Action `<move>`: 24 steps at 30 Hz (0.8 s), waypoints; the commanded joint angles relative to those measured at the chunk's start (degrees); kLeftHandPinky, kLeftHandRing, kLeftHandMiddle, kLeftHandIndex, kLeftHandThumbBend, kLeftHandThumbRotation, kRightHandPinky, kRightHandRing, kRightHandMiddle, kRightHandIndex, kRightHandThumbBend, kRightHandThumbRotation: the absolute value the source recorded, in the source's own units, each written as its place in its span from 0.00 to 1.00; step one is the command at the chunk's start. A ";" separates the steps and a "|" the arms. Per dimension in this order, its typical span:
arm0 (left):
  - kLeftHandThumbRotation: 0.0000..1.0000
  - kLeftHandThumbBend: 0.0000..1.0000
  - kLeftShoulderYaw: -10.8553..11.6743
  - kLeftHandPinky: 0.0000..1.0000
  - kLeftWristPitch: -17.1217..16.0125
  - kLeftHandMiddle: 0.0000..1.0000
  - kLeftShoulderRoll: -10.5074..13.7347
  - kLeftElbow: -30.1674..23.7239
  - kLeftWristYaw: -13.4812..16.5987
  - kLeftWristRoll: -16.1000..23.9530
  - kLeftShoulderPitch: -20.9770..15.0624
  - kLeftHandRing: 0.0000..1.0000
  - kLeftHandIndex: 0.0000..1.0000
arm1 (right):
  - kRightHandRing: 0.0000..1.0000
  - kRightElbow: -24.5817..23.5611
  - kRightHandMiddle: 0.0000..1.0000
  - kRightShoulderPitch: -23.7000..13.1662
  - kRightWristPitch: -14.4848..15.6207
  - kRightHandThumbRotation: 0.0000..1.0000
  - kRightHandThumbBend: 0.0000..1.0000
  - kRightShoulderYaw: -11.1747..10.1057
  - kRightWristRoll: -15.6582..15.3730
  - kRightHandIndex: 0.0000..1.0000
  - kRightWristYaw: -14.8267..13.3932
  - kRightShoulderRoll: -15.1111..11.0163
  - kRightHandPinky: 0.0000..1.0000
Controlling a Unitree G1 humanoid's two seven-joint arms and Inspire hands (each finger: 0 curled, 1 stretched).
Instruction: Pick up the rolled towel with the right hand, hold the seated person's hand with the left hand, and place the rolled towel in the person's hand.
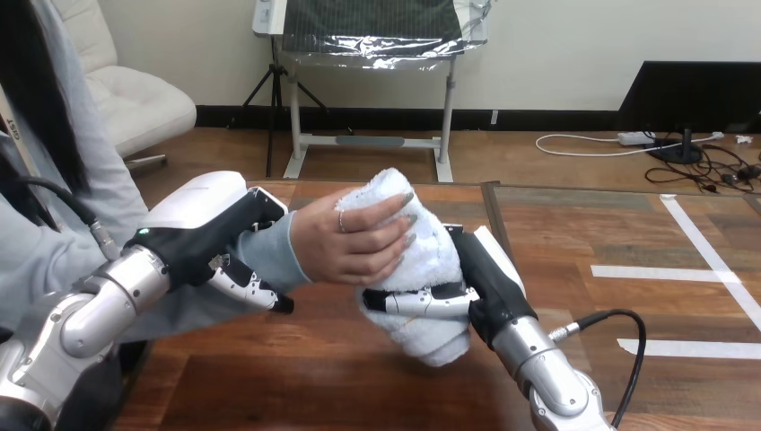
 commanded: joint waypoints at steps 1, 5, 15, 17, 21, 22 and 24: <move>0.00 0.80 0.52 0.21 -2.81 0.34 -3.27 -2.61 1.56 -2.03 -8.56 0.27 0.35 | 0.31 -1.14 0.40 -6.76 -0.58 0.00 0.83 3.16 -2.41 0.46 0.83 1.63 0.26; 0.00 0.80 0.62 0.22 -2.91 0.35 -3.06 -2.56 1.40 -2.14 -8.38 0.28 0.37 | 0.35 -1.09 0.43 -6.82 -0.34 0.00 0.85 3.21 -2.49 0.47 0.85 1.49 0.29; 0.03 0.81 1.04 0.30 -2.11 0.44 -2.27 -3.88 0.94 -2.24 -7.33 0.37 0.47 | 0.47 -0.67 0.54 -7.04 0.57 0.00 0.89 3.33 -3.22 0.57 0.42 1.13 0.40; 0.04 0.82 1.23 0.33 -1.71 0.47 -2.03 -4.52 1.00 -2.19 -6.86 0.40 0.49 | 0.50 -0.75 0.56 -7.08 1.41 0.00 0.89 3.40 -3.40 0.59 0.44 0.97 0.42; 0.08 0.83 1.52 0.39 -1.28 0.52 -1.54 -5.32 1.08 -2.02 -6.14 0.46 0.55 | 0.56 -0.96 0.61 -7.03 2.10 0.05 0.89 3.53 -3.63 0.64 0.57 0.65 0.48; 0.09 0.83 1.59 0.41 -1.03 0.53 -1.28 -5.67 1.19 -1.73 -5.86 0.47 0.56 | 0.57 -1.05 0.62 -6.95 2.19 0.06 0.89 3.57 -3.67 0.65 0.54 0.52 0.50; 0.13 0.84 1.64 0.46 -0.74 0.57 -1.01 -6.07 1.31 -1.40 -5.56 0.52 0.61 | 0.62 -1.16 0.66 -6.85 2.29 0.12 0.89 3.63 -3.68 0.69 0.48 0.38 0.54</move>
